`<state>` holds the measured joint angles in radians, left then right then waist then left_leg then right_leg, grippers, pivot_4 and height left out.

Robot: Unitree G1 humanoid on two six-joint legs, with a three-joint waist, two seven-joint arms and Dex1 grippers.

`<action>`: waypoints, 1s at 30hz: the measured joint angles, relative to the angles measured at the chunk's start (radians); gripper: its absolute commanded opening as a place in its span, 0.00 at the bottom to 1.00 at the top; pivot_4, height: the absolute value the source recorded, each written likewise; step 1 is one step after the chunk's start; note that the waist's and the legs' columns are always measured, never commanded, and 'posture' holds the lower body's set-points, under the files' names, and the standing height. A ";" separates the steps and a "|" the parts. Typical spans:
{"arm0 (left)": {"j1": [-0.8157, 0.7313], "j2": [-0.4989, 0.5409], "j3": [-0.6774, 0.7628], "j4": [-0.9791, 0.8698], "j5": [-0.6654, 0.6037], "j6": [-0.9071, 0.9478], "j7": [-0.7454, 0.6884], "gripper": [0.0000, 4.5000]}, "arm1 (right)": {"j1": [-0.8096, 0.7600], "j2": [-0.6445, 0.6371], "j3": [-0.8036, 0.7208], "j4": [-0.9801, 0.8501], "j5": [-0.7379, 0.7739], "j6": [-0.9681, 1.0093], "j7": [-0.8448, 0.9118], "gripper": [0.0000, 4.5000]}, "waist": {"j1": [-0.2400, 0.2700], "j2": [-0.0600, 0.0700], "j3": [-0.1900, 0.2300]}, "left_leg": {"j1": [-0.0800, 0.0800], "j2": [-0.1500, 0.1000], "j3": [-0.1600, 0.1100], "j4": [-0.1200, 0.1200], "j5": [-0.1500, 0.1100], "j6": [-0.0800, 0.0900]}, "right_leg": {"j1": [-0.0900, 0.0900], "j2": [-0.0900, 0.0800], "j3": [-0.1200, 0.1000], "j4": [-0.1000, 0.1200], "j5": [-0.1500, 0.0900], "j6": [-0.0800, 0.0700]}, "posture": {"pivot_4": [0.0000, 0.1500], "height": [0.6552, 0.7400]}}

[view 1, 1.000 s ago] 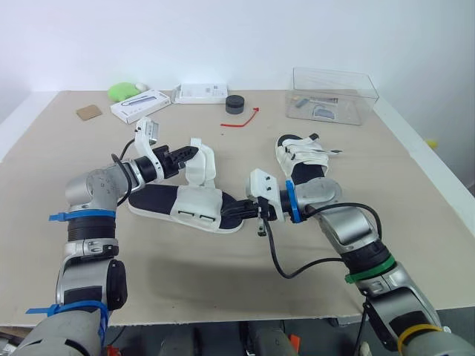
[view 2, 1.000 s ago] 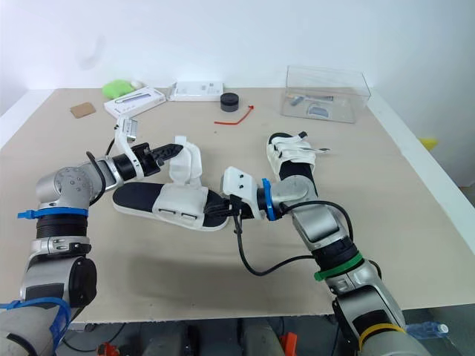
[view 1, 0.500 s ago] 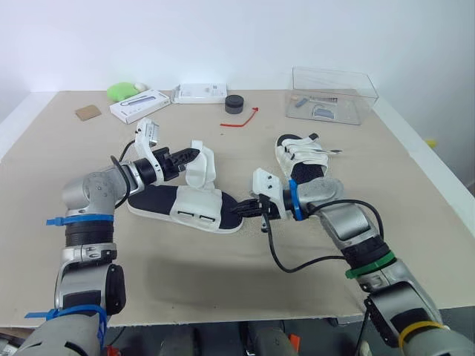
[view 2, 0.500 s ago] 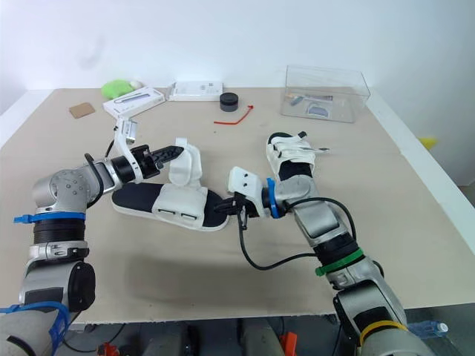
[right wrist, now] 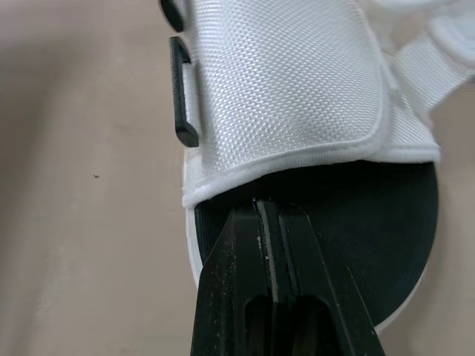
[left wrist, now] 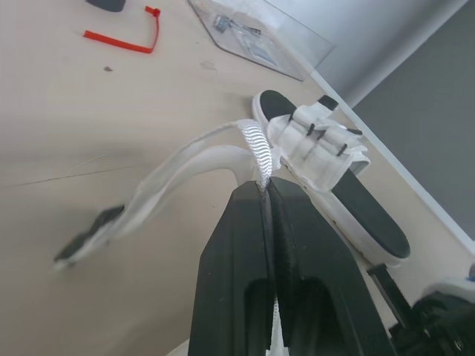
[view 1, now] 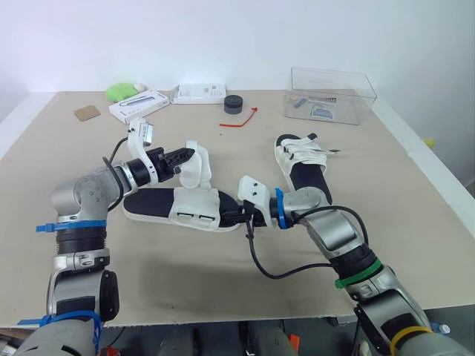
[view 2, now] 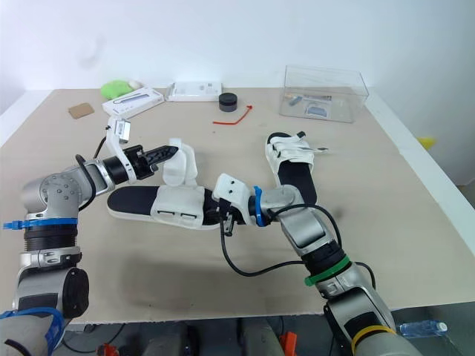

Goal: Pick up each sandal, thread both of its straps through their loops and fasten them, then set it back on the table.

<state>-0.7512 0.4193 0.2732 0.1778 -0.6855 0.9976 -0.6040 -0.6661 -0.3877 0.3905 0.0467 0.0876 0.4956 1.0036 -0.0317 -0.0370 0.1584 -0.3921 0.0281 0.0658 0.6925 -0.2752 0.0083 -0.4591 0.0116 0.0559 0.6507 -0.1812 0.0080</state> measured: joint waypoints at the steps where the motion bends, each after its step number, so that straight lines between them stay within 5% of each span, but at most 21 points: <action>1: 0.010 0.010 -0.009 -0.022 0.002 -0.014 -0.014 0.01 | 0.000 0.006 0.000 0.002 -0.005 -0.004 -0.007 0.00 | -0.001 0.000 0.000 | 0.000 0.000 0.000 0.000 0.000 0.000 | 0.000 0.000 0.000 0.000 0.000 0.000 | 1.00 0.84; 19: 0.209 0.222 -0.281 -0.228 0.300 -0.588 -0.312 0.01 | -0.006 0.011 0.001 0.046 -0.029 -0.079 -0.016 0.00 | 0.000 0.000 0.000 | 0.001 0.000 0.001 -0.001 0.001 -0.001 | 0.000 0.000 0.000 0.000 -0.001 -0.001 | 1.00 0.84; 24: 0.206 0.208 -0.266 -0.214 0.284 -0.568 -0.310 0.01 | -0.008 0.009 0.001 0.047 -0.034 -0.079 -0.007 0.00 | 0.000 0.000 0.000 | 0.001 0.000 0.001 -0.001 0.001 0.000 | 0.000 0.000 0.000 0.000 -0.002 0.001 | 1.00 0.84; 27: 0.153 0.163 -0.191 -0.136 0.200 -0.432 -0.243 0.19 | -0.010 0.008 0.001 0.047 -0.035 -0.078 -0.002 0.00 | 0.000 0.000 0.000 | 0.001 0.001 0.000 0.000 0.001 0.000 | 0.000 0.001 -0.001 0.000 -0.002 0.002 | 1.00 0.84; 30: 0.105 0.139 -0.096 -0.065 0.111 -0.289 -0.178 0.49 | -0.010 0.008 0.001 0.047 -0.035 -0.077 0.003 0.00 | -0.002 0.000 0.000 | 0.001 0.001 0.000 -0.001 0.001 0.001 | 0.000 0.001 -0.001 0.000 -0.002 0.003 | 1.00 0.84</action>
<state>-0.6464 0.5587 0.1769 0.1125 -0.5740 0.7090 -0.7823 -0.6763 -0.3796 0.3913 0.0938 0.0526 0.4181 1.0061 -0.0341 -0.0372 0.1583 -0.3914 0.0292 0.0658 0.6919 -0.2741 0.0089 -0.4589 0.0128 0.0551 0.6505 -0.1835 0.0108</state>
